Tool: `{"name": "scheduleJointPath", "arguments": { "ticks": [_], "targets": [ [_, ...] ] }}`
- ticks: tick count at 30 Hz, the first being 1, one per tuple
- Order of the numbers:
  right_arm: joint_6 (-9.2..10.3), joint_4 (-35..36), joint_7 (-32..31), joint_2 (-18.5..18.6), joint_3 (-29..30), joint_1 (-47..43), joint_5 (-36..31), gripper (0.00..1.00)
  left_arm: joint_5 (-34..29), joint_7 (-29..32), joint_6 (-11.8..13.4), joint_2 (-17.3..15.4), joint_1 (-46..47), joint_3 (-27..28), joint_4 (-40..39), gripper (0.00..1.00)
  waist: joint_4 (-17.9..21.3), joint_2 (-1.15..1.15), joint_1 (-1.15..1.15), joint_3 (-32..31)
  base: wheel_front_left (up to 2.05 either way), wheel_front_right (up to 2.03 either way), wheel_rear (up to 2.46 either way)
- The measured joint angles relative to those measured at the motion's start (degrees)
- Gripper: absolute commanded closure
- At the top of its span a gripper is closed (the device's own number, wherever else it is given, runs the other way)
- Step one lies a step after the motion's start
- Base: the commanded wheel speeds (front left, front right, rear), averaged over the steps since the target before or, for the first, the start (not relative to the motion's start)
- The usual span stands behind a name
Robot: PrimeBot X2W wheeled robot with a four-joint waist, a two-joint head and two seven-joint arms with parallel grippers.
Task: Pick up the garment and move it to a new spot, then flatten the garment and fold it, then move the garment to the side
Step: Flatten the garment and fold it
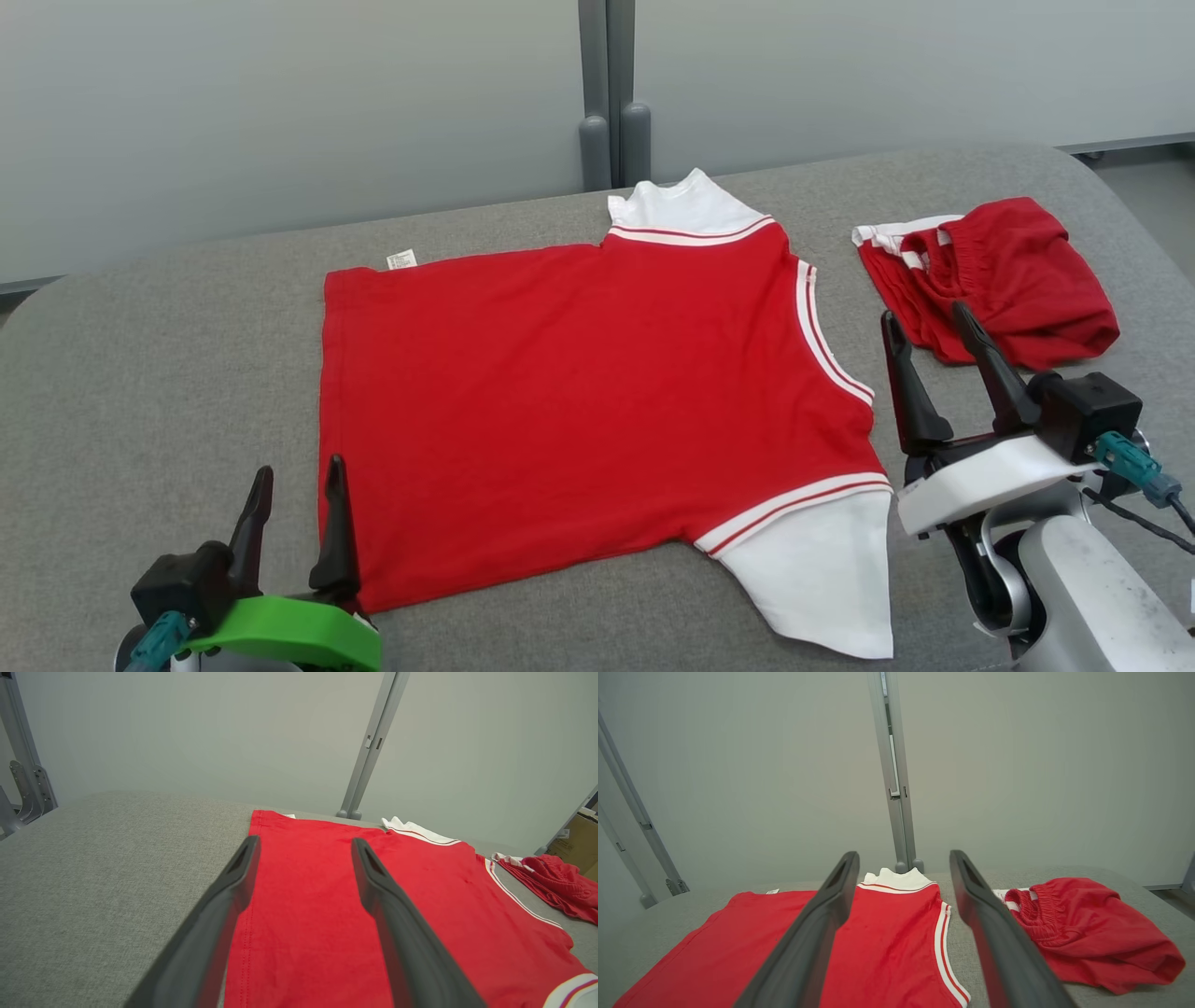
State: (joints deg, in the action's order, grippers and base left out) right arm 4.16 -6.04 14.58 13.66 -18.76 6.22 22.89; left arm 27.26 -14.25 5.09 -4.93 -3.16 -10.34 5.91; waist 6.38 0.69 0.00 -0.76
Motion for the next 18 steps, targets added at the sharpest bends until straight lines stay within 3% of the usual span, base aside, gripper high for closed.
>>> {"name": "scheduleJointPath", "arguments": {
  "ticks": [18],
  "targets": [
    [0.49, -1.99, 0.0, -1.33, 0.08, -2.21, -1.36, 0.0, -1.27, 0.0, 0.44, 0.46, -3.03, 0.76, -1.26, 0.0, -0.37, 0.0, 0.0, -0.28, 0.0, 0.0, 0.0]
  ]
}}
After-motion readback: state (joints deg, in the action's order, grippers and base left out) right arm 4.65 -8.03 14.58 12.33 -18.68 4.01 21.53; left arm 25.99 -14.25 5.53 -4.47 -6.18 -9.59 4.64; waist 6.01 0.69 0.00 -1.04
